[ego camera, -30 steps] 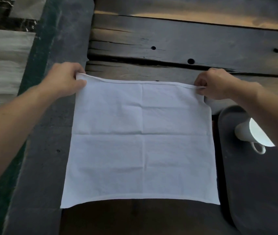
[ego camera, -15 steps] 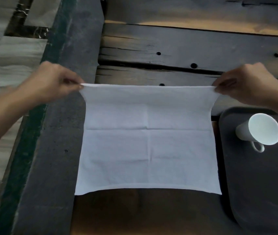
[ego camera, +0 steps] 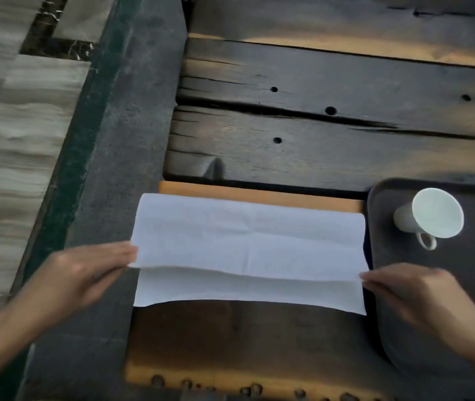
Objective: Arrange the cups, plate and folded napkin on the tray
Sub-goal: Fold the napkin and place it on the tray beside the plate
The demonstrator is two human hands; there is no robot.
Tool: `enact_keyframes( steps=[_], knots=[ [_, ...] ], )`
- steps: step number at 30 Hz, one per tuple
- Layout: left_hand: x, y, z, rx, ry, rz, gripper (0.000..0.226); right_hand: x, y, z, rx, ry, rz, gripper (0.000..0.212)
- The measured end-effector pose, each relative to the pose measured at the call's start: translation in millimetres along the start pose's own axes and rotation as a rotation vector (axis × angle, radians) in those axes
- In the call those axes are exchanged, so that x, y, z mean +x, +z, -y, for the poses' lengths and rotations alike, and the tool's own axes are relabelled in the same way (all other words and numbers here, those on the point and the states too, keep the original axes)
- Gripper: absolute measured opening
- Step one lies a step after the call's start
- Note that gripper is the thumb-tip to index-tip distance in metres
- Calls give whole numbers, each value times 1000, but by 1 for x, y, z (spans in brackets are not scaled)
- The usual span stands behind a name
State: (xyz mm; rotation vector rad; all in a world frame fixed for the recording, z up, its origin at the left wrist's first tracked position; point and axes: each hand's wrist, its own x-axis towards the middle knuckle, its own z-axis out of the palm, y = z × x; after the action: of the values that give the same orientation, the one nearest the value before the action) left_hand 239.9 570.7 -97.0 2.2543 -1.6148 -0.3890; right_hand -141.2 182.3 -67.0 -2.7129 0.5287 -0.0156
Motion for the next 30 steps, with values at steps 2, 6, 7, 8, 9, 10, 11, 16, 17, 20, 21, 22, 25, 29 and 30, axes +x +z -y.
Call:
enact_keyframes(
  steps=[2,6,7,8,9,10,11,16,17,20,21,22,25,29,30],
  knots=[
    [-20,18,-10,25,-9,-12,35,-17,17,1,16,15,28,20],
    [-43,47,-25,98,-12,-31,40,-35,46,-6,-70,-68,16,34],
    [-47,52,-29,116,-12,-30,38,-37,51,-9,-96,-90,9,35],
    [-49,55,-32,129,-19,-27,38,-38,54,-12,-123,-106,5,35],
    [-51,57,-34,138,-29,-26,38,-39,56,-15,-145,-119,4,34],
    [-52,59,-36,143,-37,-28,39,-40,59,-19,-164,-132,-1,33],
    [-53,60,-37,147,-41,-33,39,-41,60,-22,-172,-142,-3,33],
    [-57,63,-38,112,-42,-49,43,-44,64,-27,-175,-187,-7,22],
    [-57,63,-38,108,-44,-47,42,-46,65,-27,-174,-194,-11,19],
    [-58,62,-42,104,-47,-49,38,-50,67,-30,-160,-195,-24,14],
    [-59,62,-43,108,-43,-50,37,-52,68,-31,-161,-197,-23,14],
    [-60,62,-45,114,-37,-50,36,-55,69,-32,-165,-201,-20,15],
    [-64,66,-47,127,-31,-63,34,-60,71,-33,-197,-215,-12,14],
    [-69,75,-45,119,-64,-83,34,-65,75,-34,-252,-237,-39,16],
    [-70,76,-45,119,-75,-84,34,-66,76,-34,-259,-233,-46,17]
  ],
)
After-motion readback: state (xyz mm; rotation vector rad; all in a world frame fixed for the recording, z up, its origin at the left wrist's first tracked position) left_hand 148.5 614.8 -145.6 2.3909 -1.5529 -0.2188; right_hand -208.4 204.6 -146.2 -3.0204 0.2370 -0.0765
